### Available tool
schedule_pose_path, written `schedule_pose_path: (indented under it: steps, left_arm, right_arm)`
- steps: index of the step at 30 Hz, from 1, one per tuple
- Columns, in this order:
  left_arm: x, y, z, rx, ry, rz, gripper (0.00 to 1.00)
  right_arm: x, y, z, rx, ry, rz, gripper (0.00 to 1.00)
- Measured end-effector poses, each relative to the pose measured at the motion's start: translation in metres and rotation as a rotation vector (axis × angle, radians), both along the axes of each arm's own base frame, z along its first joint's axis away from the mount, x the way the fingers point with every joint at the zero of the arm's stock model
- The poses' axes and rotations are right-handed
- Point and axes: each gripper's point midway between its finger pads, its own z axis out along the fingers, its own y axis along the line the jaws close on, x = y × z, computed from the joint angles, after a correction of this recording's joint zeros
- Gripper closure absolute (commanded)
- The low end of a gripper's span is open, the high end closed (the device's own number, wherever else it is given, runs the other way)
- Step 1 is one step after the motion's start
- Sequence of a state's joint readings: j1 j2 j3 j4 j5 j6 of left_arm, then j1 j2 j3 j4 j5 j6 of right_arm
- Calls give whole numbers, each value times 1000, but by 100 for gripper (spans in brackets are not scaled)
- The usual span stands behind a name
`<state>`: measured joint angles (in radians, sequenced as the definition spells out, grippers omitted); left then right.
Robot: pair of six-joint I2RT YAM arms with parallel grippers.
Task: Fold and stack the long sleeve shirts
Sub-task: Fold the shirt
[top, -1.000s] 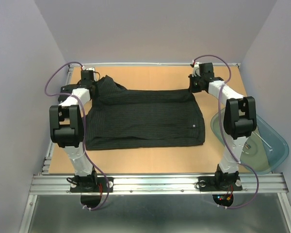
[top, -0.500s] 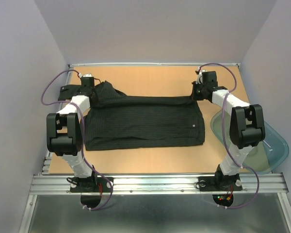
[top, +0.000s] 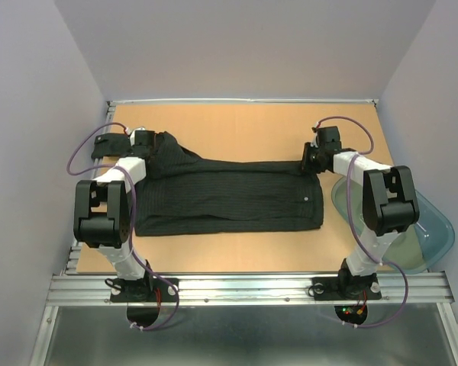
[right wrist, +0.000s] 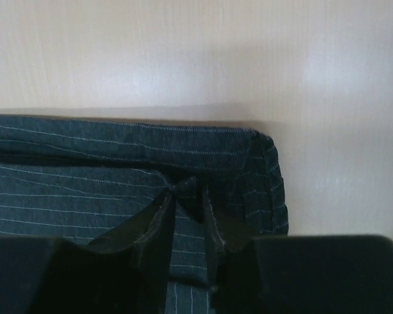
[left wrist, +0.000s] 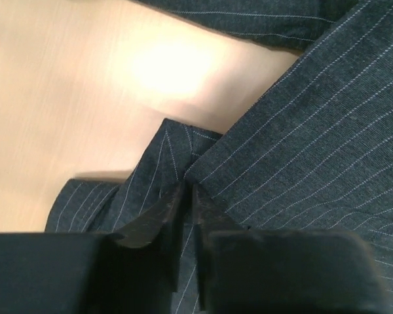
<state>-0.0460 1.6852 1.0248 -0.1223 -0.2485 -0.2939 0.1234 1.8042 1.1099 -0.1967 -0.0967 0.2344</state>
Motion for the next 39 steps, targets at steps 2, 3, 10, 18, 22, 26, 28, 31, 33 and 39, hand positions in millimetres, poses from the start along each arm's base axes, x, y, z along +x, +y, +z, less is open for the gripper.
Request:
schedule_pose_path:
  steps: [2,3,10,18,22,26,28,31,33,39]
  left_arm:
    - [-2,0,0,-9,-1,18,37]
    - [-4,0,2,-13,-4,27,34]
    - [-16,-14,28,-79,-69,33,23]
    - [-19,-30,66,-137,-173,2,22]
    - [-10,-30,70,-133,-164,2,15]
    - [32,-33,82,-140,-179,11,12]
    - [59,-37,89,-158,-199,20,11]
    - [93,-42,96,-185,-233,31,11]
    - [114,-45,98,-202,-249,44,11]
    - [147,-50,78,-234,-225,82,13]
  right_arm:
    - [-4,0,2,7,-1,-7,57]
    - [-5,0,5,11,-6,-9,56]
    - [-7,8,57,33,-132,34,50]
    - [-2,39,90,46,-225,189,45]
    - [22,58,100,61,-259,255,39]
    - [30,76,98,69,-266,303,25]
    - [25,88,97,72,-261,337,11]
    - [18,105,97,79,-263,379,7]
    - [13,116,96,82,-259,404,7]
    - [-16,138,92,86,-242,466,7]
